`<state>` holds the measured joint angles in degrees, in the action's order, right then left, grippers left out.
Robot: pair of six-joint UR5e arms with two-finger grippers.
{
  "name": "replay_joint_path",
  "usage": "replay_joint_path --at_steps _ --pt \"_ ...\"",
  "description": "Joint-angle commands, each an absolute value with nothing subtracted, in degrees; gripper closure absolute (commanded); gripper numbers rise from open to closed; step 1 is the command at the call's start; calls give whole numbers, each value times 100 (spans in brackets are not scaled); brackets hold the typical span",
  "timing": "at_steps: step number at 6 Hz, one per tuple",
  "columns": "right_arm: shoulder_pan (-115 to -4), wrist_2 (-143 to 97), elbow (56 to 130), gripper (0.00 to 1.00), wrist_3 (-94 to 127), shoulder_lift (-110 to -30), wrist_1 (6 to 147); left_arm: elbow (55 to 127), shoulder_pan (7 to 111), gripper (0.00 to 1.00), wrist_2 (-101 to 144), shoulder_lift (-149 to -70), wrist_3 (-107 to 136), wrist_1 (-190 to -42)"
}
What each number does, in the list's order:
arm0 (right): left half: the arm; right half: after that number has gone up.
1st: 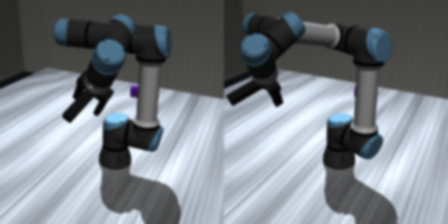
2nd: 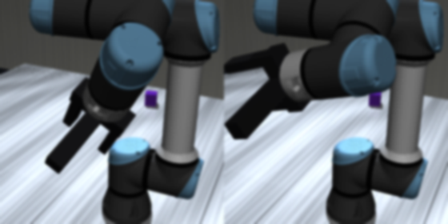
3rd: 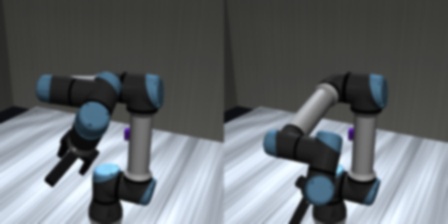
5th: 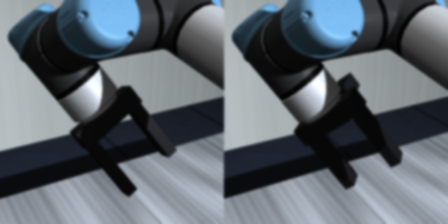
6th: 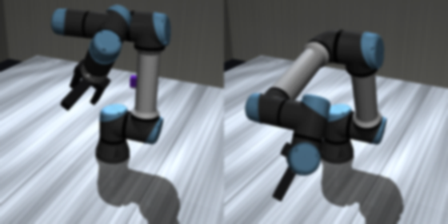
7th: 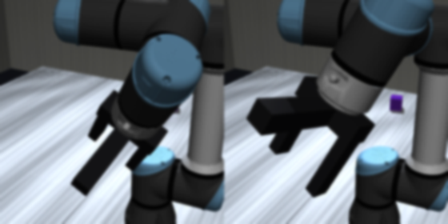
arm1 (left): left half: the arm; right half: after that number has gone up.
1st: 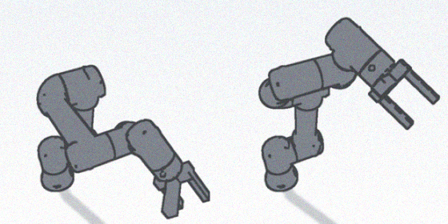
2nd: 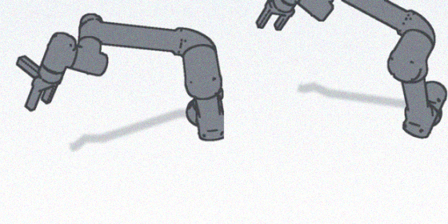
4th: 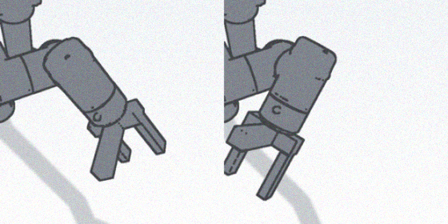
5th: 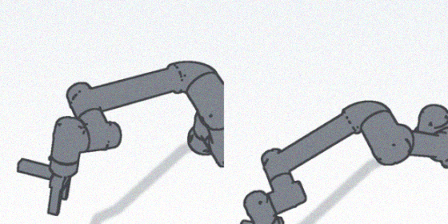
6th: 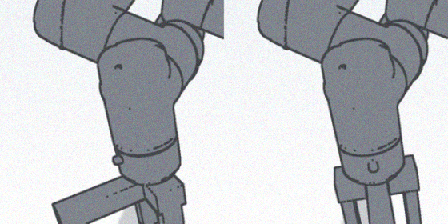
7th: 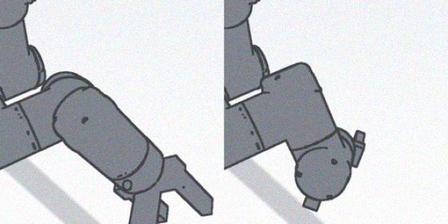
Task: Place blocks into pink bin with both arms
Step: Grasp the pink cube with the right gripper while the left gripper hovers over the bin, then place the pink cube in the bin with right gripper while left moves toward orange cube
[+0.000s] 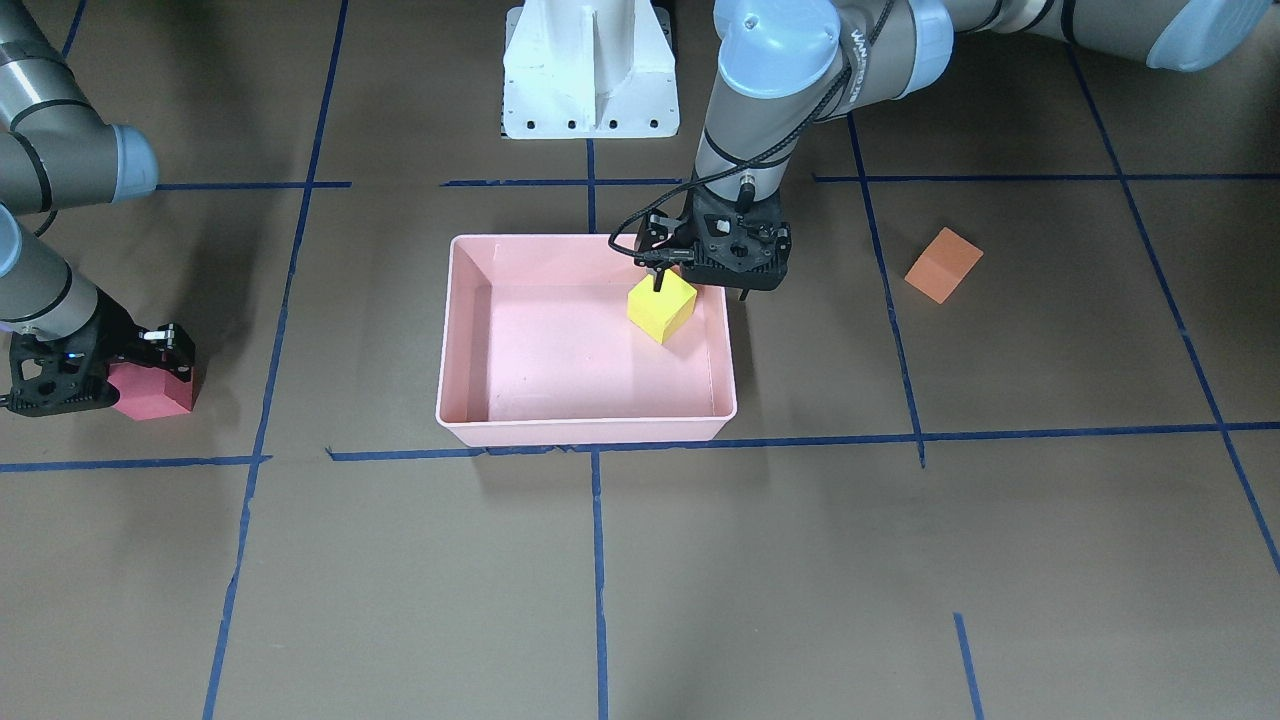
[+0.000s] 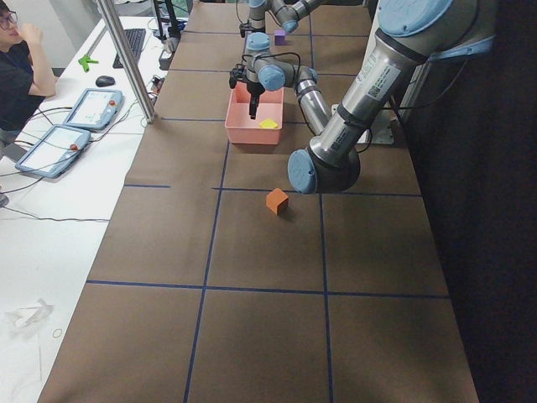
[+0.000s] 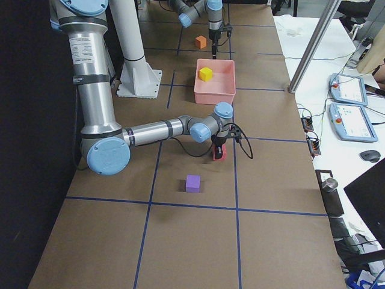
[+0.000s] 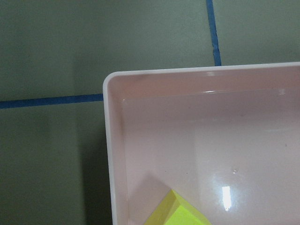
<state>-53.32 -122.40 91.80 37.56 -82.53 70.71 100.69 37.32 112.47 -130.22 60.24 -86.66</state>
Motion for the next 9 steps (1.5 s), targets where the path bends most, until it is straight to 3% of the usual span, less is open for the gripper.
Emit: replay_joint_path --at_steps 1,3,5,8,9 --pt "-5352 -12261 9752 76 3770 -8209 7154 10560 3831 0 11285 -12590 5498 -8588" --pt "-5326 -12287 10002 75 4679 -7729 7267 10863 4767 0 11764 -11694 3369 -8596" --pt "-5029 -12252 10578 75 5402 -6703 8911 10872 5587 0 12278 -10657 1878 -8910" --pt "-4046 -11640 10470 73 7017 -5130 9911 10837 5669 0 12305 -9505 1723 -10295" --pt "-3721 -11306 10059 32 7449 -4689 9914 10872 5669 0 12644 -9170 1731 -10736"
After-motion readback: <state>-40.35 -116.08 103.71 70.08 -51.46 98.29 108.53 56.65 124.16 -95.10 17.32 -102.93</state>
